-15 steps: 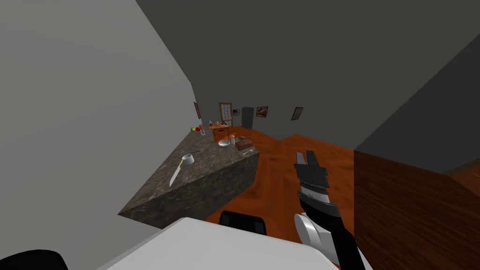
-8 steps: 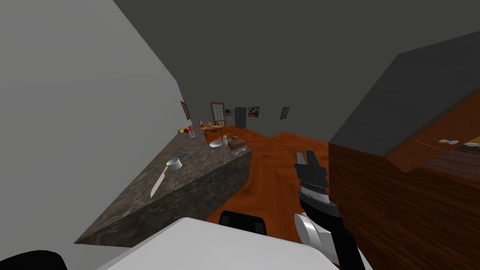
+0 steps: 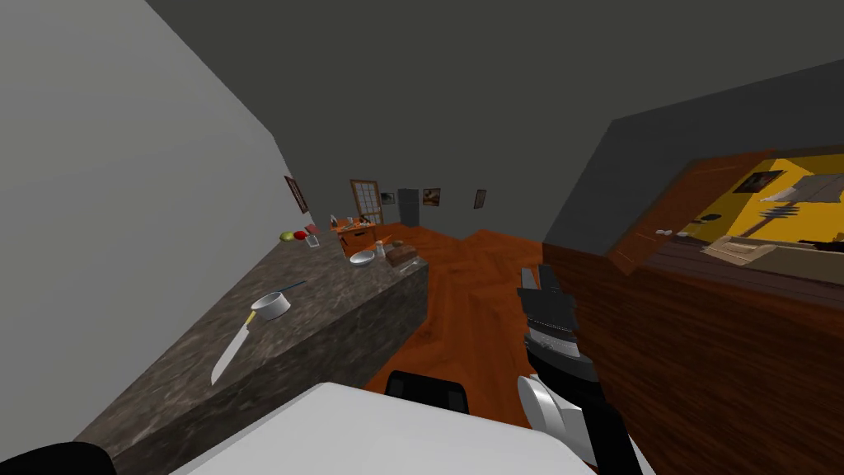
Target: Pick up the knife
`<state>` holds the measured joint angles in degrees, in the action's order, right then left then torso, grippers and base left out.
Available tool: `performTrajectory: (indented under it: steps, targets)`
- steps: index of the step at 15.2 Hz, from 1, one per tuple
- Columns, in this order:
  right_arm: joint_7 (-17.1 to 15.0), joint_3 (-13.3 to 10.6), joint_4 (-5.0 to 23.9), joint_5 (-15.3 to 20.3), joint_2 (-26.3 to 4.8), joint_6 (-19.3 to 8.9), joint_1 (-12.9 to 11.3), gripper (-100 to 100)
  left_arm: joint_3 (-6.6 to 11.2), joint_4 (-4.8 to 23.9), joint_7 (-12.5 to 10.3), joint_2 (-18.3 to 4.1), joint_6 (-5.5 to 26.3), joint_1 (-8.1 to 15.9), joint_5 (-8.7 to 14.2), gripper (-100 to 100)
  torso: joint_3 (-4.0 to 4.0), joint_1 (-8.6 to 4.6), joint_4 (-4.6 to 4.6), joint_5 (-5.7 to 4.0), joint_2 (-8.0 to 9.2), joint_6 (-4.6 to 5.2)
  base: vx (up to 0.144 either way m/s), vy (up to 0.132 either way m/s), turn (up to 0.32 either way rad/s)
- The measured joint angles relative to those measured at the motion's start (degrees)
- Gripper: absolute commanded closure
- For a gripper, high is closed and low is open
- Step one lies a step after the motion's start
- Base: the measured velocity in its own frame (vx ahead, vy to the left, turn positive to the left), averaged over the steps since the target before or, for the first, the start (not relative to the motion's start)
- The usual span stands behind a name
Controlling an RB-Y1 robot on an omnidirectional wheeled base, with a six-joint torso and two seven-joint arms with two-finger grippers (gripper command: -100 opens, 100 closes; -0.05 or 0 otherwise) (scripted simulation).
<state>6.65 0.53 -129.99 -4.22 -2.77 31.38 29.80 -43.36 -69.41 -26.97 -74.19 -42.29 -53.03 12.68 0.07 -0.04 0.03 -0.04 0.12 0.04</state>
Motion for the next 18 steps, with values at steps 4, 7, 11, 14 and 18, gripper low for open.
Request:
performTrajectory:
  steps: [4, 7, 11, 14, 18]
  targets:
    - [0.0, 0.0, 0.0, 0.0, 0.0, 0.0, 0.0, 0, -3.03, 2.6, -2.0, -4.2, -0.4, -0.9, 1.2, -100, -0.03, 0.09, -0.01, 0.01, -0.05, 0.03, 0.018, -0.006, -0.175]
    - [0.0, 0.0, 0.0, 0.0, 0.0, 0.0, 0.0, 0, -5.69, 5.4, -4.2, -6.8, -0.9, -0.4, 1.6, -100, -0.07, 0.18, -0.02, 0.04, -0.12, 0.03, 0.029, 0.015, -0.203]
    - [0.0, 0.0, 0.0, 0.0, 0.0, 0.0, 0.0, 0, -8.32, 9.2, -6.2, -9.3, -2.1, 0.1, 2.0, -100, -0.09, 0.28, -0.03, 0.06, -0.17, 0.05, 0.041, 0.037, -0.219]
    - [0.0, 0.0, 0.0, 0.0, 0.0, 0.0, 0.0, 0, -10.06, 11.6, -7.5, -11.5, -2.8, 0.2, 2.8, -100, -0.12, 0.44, -0.04, 0.11, -0.22, 0.02, 0.052, 0.080, -0.210]
    - [0.0, 0.0, 0.0, 0.0, 0.0, 0.0, 0.0, 0, -12.79, 15.9, -10.7, -14.7, -3.9, 2.1, 3.8, -100, -0.28, 0.94, -0.10, 0.21, -0.48, 0.13, 0.092, 0.185, -0.353]
